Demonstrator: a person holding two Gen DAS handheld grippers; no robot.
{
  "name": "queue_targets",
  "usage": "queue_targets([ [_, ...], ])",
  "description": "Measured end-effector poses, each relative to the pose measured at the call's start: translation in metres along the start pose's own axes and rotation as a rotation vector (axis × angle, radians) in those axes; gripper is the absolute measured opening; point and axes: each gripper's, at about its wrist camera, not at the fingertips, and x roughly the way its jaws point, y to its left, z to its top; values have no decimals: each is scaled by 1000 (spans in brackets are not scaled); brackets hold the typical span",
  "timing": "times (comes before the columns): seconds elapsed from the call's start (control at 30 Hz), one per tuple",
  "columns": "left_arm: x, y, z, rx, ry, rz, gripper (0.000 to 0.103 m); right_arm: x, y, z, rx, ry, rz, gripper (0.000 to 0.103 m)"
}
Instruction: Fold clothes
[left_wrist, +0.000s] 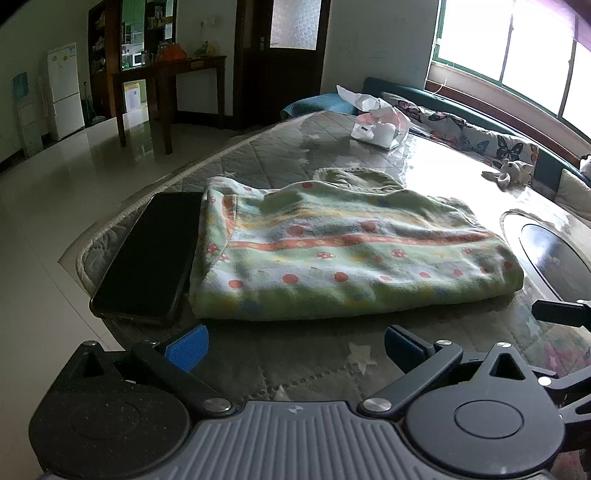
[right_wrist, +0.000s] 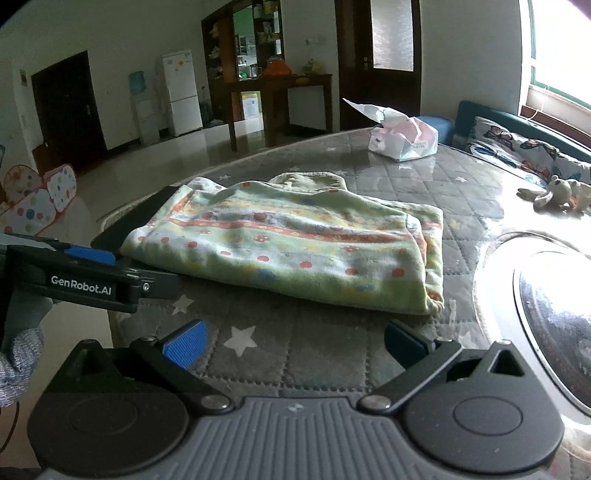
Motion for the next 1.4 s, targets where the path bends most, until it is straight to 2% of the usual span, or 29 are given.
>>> queue_targets([
  [1.4, -17, -11, -21, 36, -13, -36, 103, -16, 15, -14, 32, -32, -52, 103],
])
